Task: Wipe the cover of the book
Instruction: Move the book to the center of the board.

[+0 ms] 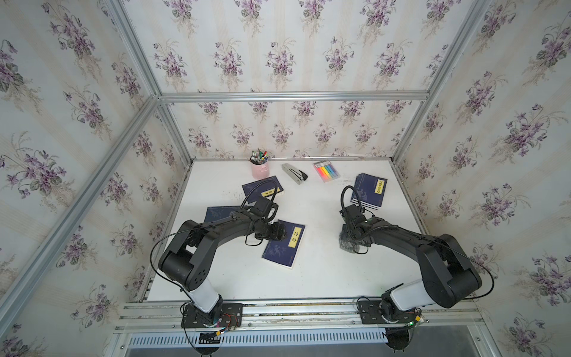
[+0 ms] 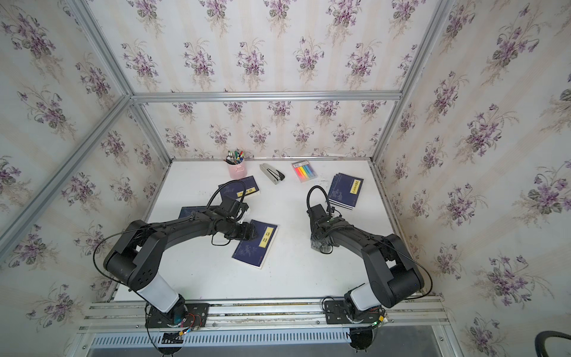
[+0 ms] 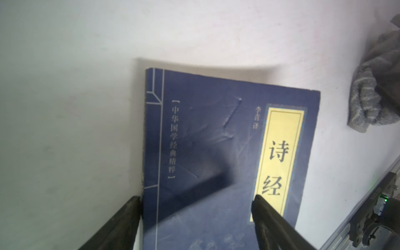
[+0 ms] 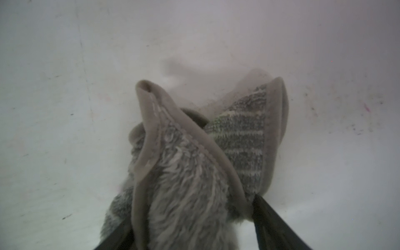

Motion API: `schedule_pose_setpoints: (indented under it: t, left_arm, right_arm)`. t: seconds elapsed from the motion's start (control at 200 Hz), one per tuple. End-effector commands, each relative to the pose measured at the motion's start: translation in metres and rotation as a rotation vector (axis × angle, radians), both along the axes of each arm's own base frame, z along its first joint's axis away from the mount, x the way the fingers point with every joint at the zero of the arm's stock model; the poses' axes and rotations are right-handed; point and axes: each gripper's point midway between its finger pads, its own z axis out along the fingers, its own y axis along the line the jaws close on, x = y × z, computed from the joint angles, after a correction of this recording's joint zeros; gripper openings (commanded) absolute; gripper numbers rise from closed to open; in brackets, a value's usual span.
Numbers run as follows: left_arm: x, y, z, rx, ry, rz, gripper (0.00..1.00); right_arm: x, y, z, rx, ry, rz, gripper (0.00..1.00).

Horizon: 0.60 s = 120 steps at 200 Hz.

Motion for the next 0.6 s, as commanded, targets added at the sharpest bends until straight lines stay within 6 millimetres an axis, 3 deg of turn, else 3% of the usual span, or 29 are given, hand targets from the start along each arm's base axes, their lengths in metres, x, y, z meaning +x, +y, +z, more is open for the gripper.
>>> schedule_pose_setpoints:
  t: [0.0,0.165,0.33,0.48,0.595]
  left_arm:
    - [-0.012,-0.013,0.002,-0.046,0.026,0.009,0.81]
    - [-0.029,-0.035,0.003,-0.108,0.029,-0.023,0.80]
    - [-0.039,-0.062,0.003,-0.187,0.039,-0.045,0.78]
    - [-0.038,-0.081,0.009,-0.244,0.039,-0.052,0.74]
    - [-0.037,-0.081,0.013,-0.215,0.013,-0.065,0.73]
  right_arm:
    - [0.000,0.011,0.001,0.083,-0.025,-0.001,0.74]
    - [-0.001,0.013,-0.008,0.120,-0.018,0.008,0.71]
    - [0.000,0.020,-0.016,0.173,-0.012,0.026,0.34]
    - [0.007,0.024,0.003,0.195,-0.068,0.045,0.00]
    - [0.010,0.024,0.029,0.209,-0.138,0.055,0.00]
